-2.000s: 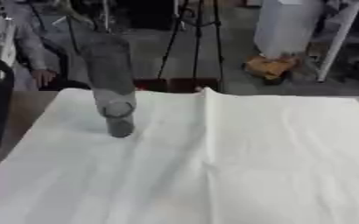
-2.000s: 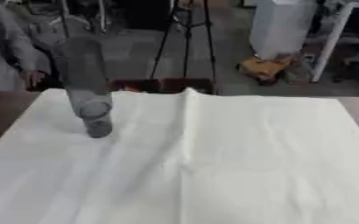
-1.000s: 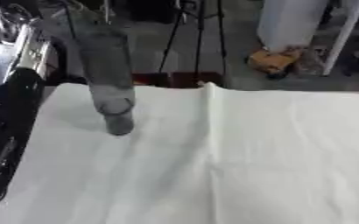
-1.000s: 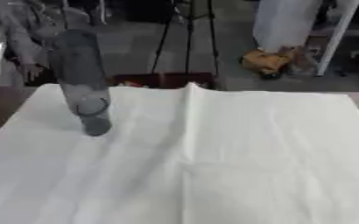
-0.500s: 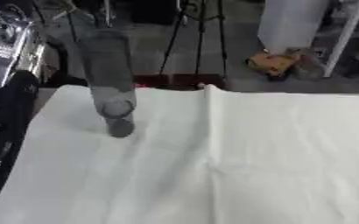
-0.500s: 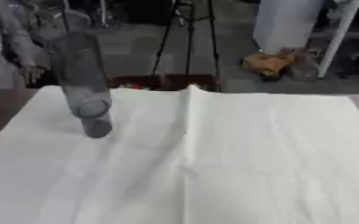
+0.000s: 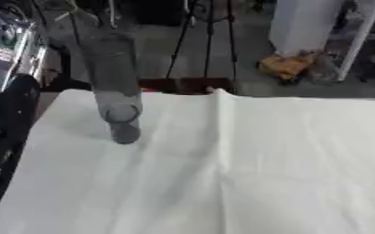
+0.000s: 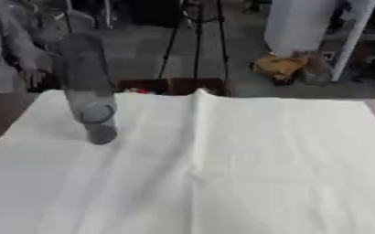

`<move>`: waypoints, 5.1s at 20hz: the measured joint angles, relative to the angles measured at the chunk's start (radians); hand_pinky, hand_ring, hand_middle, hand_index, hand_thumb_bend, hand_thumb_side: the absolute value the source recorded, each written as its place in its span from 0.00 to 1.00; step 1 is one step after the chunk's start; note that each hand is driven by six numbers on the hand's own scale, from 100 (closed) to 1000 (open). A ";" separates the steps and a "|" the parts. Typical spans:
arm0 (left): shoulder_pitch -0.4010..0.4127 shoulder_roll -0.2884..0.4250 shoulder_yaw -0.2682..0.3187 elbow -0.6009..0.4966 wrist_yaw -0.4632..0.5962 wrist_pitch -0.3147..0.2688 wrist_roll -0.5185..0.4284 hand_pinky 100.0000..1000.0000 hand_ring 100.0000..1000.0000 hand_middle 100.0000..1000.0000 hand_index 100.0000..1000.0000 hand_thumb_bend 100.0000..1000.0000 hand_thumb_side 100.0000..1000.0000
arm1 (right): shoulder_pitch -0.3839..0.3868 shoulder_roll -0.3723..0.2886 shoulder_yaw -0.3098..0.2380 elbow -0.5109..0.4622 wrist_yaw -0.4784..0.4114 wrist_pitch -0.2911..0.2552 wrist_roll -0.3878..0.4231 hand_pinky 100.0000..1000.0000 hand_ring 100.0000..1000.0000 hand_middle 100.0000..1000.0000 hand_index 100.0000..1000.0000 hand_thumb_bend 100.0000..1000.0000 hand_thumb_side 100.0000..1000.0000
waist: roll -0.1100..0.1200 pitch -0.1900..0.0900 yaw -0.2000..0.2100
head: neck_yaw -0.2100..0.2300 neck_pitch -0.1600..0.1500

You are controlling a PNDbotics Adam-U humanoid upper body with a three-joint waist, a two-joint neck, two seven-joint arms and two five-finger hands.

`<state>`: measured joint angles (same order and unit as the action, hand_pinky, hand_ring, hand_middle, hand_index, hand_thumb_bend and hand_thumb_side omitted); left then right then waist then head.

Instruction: Arrange flowers into the vase.

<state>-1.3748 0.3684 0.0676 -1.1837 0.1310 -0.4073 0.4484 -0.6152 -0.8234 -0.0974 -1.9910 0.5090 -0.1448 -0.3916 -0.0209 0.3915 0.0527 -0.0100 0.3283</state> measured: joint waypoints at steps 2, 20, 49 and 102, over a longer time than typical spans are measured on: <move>0.000 0.000 0.000 0.003 -0.001 -0.001 0.001 0.00 0.00 0.00 0.00 0.00 0.72 | 0.000 0.000 0.000 0.000 0.000 0.000 0.000 0.83 0.87 0.85 0.90 0.27 1.00 | 0.000 0.000 0.000 | 0.000 -0.002; 0.011 -0.028 -0.009 0.129 -0.070 0.010 0.021 0.00 0.00 0.00 0.00 0.00 0.74 | -0.005 0.000 -0.001 0.000 -0.001 0.002 -0.003 0.82 0.87 0.85 0.89 0.29 1.00 | 0.000 0.020 -0.013 | 0.005 -0.017; -0.045 -0.032 0.002 0.258 -0.143 -0.010 0.052 0.00 0.00 0.00 0.00 0.00 0.80 | -0.012 0.000 -0.001 0.000 -0.001 -0.001 -0.008 0.82 0.87 0.84 0.89 0.32 1.00 | 0.001 0.046 -0.036 | 0.030 -0.058; -0.052 0.019 0.003 0.334 -0.495 0.316 0.037 0.12 0.52 0.48 0.47 0.00 0.85 | 0.006 0.009 -0.019 0.000 -0.001 0.014 -0.014 0.81 0.87 0.83 0.89 0.34 1.00 | 0.013 0.058 -0.027 | 0.021 -0.066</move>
<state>-1.4268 0.3878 0.0710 -0.8494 -0.3639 -0.0915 0.4850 -0.6094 -0.8141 -0.1167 -1.9910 0.5083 -0.1306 -0.4059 -0.0082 0.4498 0.0256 0.0112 0.2624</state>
